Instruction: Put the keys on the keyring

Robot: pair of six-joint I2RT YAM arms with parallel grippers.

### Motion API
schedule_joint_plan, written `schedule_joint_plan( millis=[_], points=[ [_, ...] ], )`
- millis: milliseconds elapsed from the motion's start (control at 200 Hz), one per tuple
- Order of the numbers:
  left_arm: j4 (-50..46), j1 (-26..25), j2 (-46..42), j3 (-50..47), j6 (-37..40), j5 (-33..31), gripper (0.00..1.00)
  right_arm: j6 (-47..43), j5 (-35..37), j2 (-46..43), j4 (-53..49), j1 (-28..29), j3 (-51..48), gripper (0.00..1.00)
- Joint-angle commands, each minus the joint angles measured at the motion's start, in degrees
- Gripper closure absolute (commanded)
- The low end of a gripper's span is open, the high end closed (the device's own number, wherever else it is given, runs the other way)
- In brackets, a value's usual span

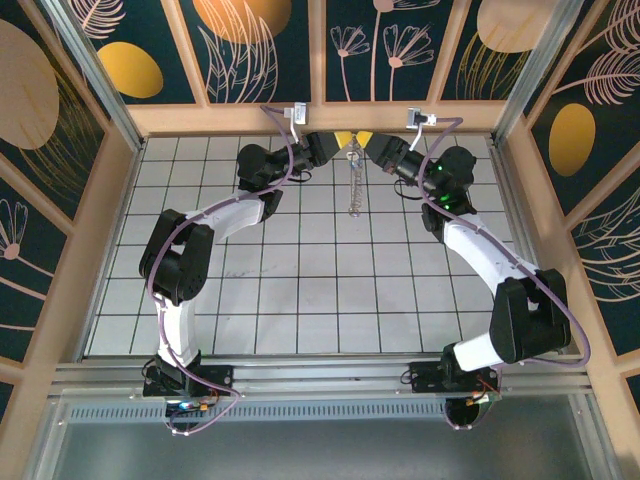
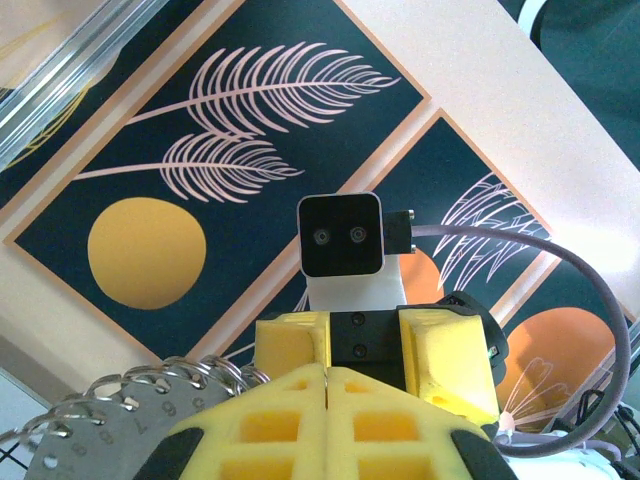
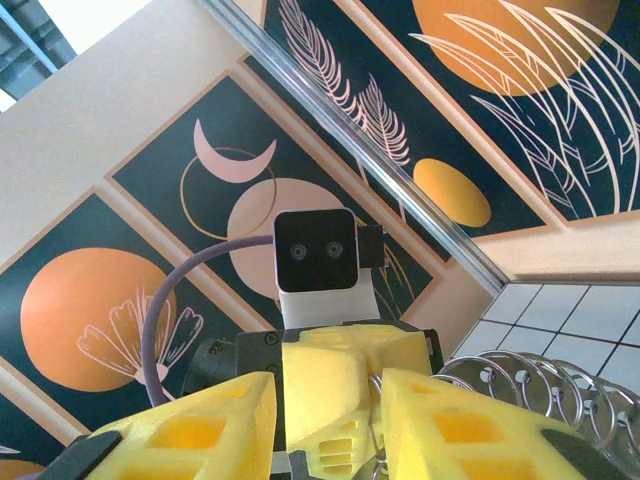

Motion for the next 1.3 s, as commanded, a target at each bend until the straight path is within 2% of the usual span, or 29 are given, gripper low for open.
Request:
schedule_joint_plan(
  millis=[0, 265, 606, 726, 836, 991, 1211, 1296],
  points=[
    [4.0, -0.3, -0.1, 0.7, -0.4, -0.7, 1.0, 0.0, 0.0, 0.7, 2.8, 0.4, -0.4, 0.67],
    [3.8, -0.4, -0.4, 0.6, -0.1, -0.6, 1.0, -0.1, 1.1, -0.1, 2.6, -0.6, -1.8, 0.65],
    [3.7, -0.4, -0.4, 0.8, -0.1, -0.5, 1.0, 0.2, -0.2, 1.5, 3.3, 0.1, 0.1, 0.67],
    [3.7, -0.3, -0.4, 0.8, -0.2, -0.4, 1.0, 0.1, -0.4, 2.1, 3.3, 0.3, 0.9, 0.72],
    [3.7, -0.4, -0.4, 0.7, -0.2, -0.3, 1.0, 0.0, -0.5, 2.4, 3.2, 0.4, 1.3, 0.8],
    [3.7, -0.4, -0.4, 0.6, -0.2, -0.2, 1.0, -0.1, -1.0, 2.7, 3.1, 0.4, 2.0, 0.82],
    [3.9, -0.4, -0.4, 0.6, -0.3, -0.2, 1.0, -0.6, -2.2, 3.4, 2.0, 0.5, 3.3, 1.0],
    [3.8, -0.4, -0.4, 0.7, -0.3, -0.2, 1.0, -0.9, -3.1, 3.8, 1.5, 0.5, 3.5, 1.0]
  ],
)
